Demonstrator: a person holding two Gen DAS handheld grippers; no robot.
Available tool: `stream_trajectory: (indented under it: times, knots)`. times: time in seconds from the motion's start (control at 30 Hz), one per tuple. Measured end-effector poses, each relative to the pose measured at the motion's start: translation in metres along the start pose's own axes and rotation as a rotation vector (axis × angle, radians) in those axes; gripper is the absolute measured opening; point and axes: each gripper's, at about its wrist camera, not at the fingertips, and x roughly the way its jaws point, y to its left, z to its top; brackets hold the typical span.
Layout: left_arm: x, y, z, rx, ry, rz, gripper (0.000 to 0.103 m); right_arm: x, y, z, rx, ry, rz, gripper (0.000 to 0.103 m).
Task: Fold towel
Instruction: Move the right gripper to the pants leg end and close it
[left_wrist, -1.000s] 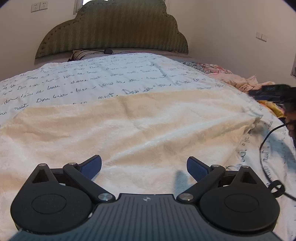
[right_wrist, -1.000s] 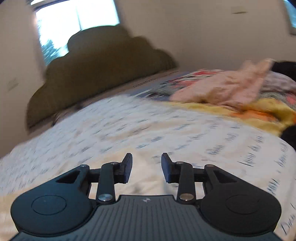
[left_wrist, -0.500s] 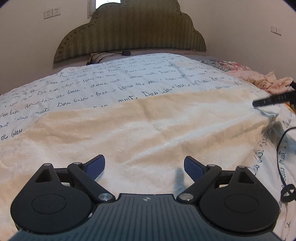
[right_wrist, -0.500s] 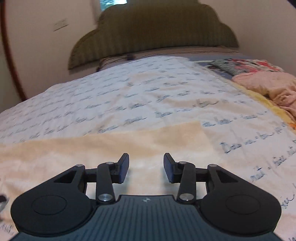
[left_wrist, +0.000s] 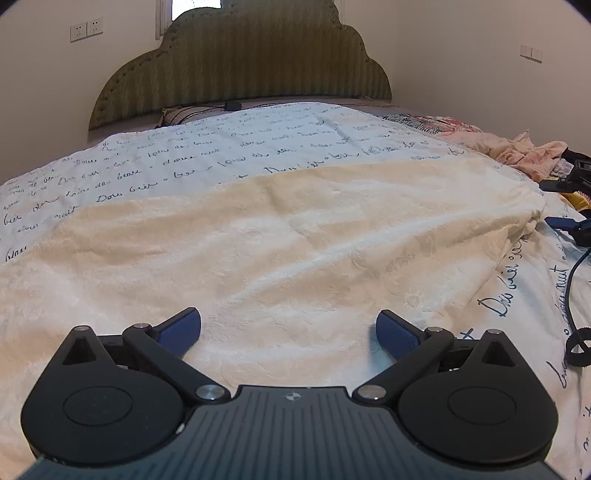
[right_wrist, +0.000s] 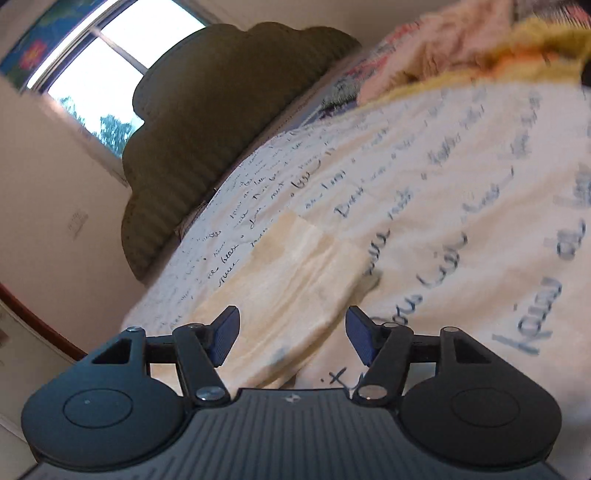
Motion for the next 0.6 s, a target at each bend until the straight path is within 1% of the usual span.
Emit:
stream_trajectory:
  times: [0.07,0.17,0.23,0.3,0.37,0.4,0.43,0.5,0.53,0.6]
  knots:
    - [0.000,0.001,0.000,0.000,-0.002,-0.001,0.103,0.009,-0.006,-0.003,0.056,0.016,0.042,0.063]
    - [0.001,0.002,0.000,-0.006,-0.002,-0.006,0.103,0.022,0.000,-0.004,0.060,0.024,0.038,0.063]
    - [0.001,0.003,-0.001,-0.008,-0.002,-0.009,0.103,0.029,0.000,-0.001,0.071,0.006,0.033,0.062]
    - [0.001,0.003,-0.001,-0.009,-0.003,-0.010,0.103,0.035,-0.004,0.003,0.096,-0.040,0.038,0.062]
    - [0.001,0.003,-0.001,-0.011,-0.003,-0.012,0.103,0.040,-0.011,0.011,0.122,-0.078,0.053,0.061]
    - [0.001,0.003,-0.001,-0.012,-0.003,-0.013,0.103,0.044,-0.012,0.014,0.126,-0.083,0.065,0.061]
    - [0.000,0.003,0.000,-0.011,-0.003,-0.013,0.103,0.049,-0.013,0.017,0.127,-0.083,0.075,0.061]
    - [-0.003,0.002,0.004,-0.008,-0.006,-0.015,0.099,0.059,-0.014,0.022,0.133,-0.075,0.081,0.055]
    - [-0.005,0.001,0.007,-0.010,-0.007,-0.026,0.098,0.063,-0.015,0.025,0.139,-0.070,0.084,0.053]
    - [-0.006,-0.001,0.018,-0.034,-0.012,-0.049,0.099,0.071,-0.014,0.031,0.137,-0.052,0.107,0.055]
